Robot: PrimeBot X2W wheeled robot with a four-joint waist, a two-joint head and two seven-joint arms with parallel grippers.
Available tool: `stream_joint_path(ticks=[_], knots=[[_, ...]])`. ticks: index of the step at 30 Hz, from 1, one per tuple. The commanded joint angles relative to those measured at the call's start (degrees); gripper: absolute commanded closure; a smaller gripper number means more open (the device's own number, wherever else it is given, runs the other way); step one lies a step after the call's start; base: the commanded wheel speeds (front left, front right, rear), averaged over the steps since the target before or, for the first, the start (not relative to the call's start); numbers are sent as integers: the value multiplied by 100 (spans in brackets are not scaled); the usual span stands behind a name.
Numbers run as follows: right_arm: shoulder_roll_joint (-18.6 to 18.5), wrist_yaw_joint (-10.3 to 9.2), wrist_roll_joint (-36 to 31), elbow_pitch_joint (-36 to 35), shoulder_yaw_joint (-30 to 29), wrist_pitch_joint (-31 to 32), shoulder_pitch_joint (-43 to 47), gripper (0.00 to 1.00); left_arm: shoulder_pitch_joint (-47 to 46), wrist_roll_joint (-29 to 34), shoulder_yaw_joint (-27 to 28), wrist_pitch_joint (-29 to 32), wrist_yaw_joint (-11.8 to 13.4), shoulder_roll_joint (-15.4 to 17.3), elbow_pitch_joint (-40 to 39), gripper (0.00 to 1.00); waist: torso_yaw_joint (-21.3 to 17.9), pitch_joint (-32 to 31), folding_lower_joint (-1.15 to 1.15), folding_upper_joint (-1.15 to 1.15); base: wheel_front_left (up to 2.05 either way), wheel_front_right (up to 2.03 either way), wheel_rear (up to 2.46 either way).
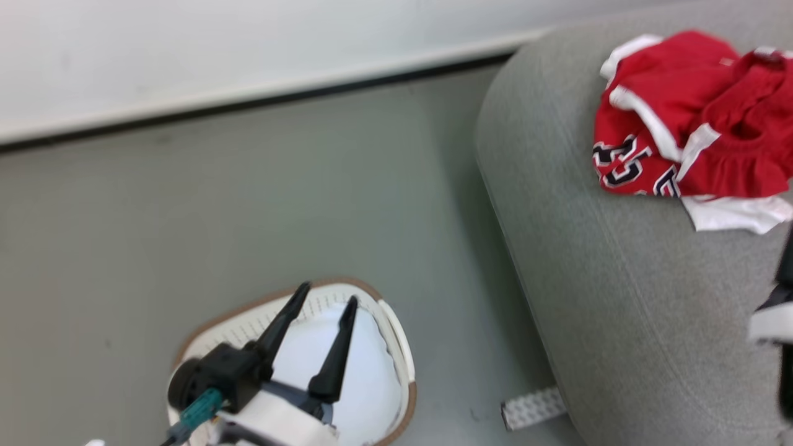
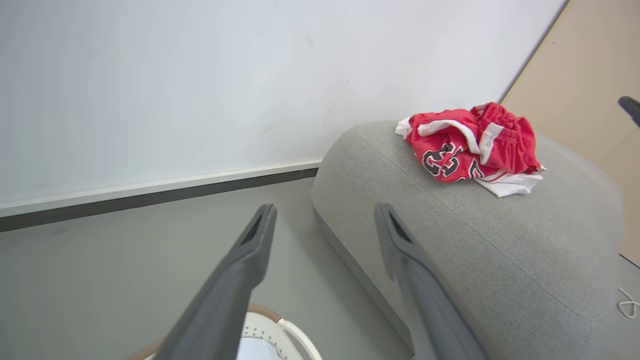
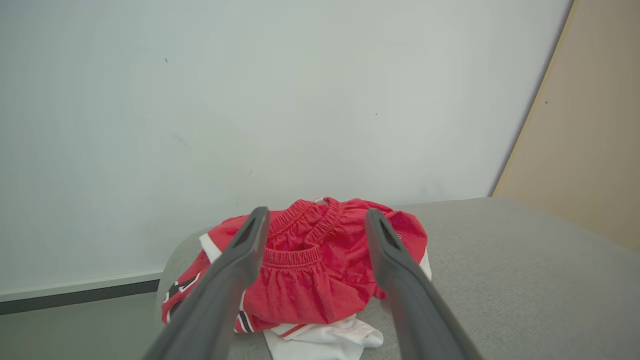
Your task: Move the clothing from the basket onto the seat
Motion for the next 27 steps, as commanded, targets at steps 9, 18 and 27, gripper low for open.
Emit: stream_joint_path(ticks=[9,18,27], knots=[[-6,-14,738,-398,1111,1,1187,0,941,4,808,-105,213,-298,217,0,635,-1051,1,0,0,0,0],[-7,-14,1081,-395,1779,1,1973,0,1967,428,1859,-105,-61,-756,337,0,977,-1685,1,0,0,0,0],[-5,-15,709,-199,2084,1,2337,0,2286,900,2522,-106,-557,-1202,532,0,1228,-1903,1,0,0,0,0]])
